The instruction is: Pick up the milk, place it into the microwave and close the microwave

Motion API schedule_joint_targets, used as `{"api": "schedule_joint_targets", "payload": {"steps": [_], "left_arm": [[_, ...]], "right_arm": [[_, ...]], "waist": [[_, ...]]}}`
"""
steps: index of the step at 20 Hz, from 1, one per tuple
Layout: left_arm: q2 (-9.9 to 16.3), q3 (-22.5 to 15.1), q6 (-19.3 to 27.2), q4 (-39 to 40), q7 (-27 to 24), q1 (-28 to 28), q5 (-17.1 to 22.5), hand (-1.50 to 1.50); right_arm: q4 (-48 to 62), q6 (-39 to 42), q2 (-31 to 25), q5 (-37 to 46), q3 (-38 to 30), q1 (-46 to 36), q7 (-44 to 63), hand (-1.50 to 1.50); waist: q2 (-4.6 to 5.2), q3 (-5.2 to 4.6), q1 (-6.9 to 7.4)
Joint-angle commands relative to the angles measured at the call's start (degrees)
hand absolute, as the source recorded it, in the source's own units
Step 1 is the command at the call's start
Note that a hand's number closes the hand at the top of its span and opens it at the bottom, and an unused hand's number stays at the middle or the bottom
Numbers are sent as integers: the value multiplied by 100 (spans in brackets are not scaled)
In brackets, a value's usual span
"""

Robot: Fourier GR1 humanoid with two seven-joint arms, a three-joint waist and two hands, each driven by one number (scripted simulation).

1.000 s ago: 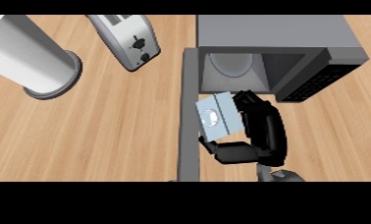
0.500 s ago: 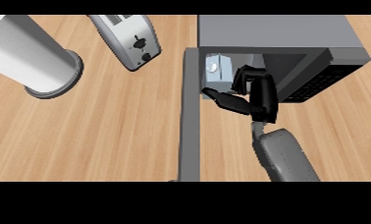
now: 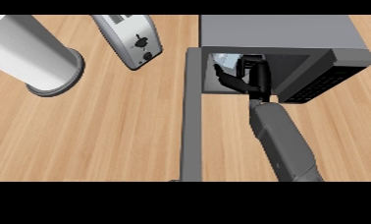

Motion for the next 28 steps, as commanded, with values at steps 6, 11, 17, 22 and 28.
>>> {"api": "schedule_joint_targets", "payload": {"steps": [6,11,17,22,28], "left_arm": [[-81,-89,-89,163,-27,-177,-249,-150],[82,111,-205,669,-303,-460,-230,-150],[173,74,-120,818,-166,-727,-171,-150],[79,17,-164,765,-269,-645,-374,-150],[274,-9,-153,905,-144,-924,-360,-150]], "right_arm": [[2071,161,-399,125,-673,-1414,-1302,150],[2837,-363,-294,277,-829,-1819,-1792,150],[3346,-1409,-489,967,-401,-2317,-1706,150],[3729,-2221,-563,1313,-229,-2553,-1570,150],[3847,-2479,-840,1206,-456,-2560,-1485,150]], "waist": [[40,0,102],[70,0,164],[122,-3,242],[126,0,304],[193,10,372]]}}
